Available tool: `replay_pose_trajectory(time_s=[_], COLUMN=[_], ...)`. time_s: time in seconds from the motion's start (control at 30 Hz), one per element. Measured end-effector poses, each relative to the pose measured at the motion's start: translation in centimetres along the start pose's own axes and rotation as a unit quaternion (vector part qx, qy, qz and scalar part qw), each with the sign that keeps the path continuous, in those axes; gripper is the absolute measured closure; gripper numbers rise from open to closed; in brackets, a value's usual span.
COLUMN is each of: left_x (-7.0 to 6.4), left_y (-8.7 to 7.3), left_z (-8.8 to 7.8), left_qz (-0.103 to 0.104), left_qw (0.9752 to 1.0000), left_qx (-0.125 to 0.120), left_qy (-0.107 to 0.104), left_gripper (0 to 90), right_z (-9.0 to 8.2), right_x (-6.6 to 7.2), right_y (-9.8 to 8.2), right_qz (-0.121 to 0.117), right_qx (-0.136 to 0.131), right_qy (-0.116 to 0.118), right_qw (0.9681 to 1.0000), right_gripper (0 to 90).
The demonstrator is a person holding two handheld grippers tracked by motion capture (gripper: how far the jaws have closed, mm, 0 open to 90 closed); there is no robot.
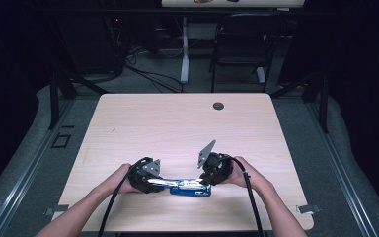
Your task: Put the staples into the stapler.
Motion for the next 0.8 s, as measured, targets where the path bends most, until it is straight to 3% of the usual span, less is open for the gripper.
replay_pose_trajectory(time_s=[0.4, 0.8], left_x=[0.0, -0.1], left_y=[0.0, 0.1], left_z=[0.0, -0.3], left_qz=[0.001, 0.006], left_qw=[1.0, 1.0], left_qx=[0.0, -0.003], left_qy=[0.001, 0.006], left_gripper=[62.8, 62.9], right_z=[-0.4, 1.5], right_x=[0.0, 1.0], right_y=[1.2, 3.0], right_qz=[0.05, 0.07], right_qx=[-0.035, -0.033], right_qy=[-0.025, -0.056], right_qw=[0.9979, 0.9954], right_gripper=[85.0, 87.9])
Point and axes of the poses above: each handheld gripper's, and its own axes: z roughly forward along the jaws, y roughly out of its top, x roughly to its left, the point moved 10 cm from there along z, roughly forward along the jaws, and after that the axes turned 2 degrees about -z, right-handed, at the moved point
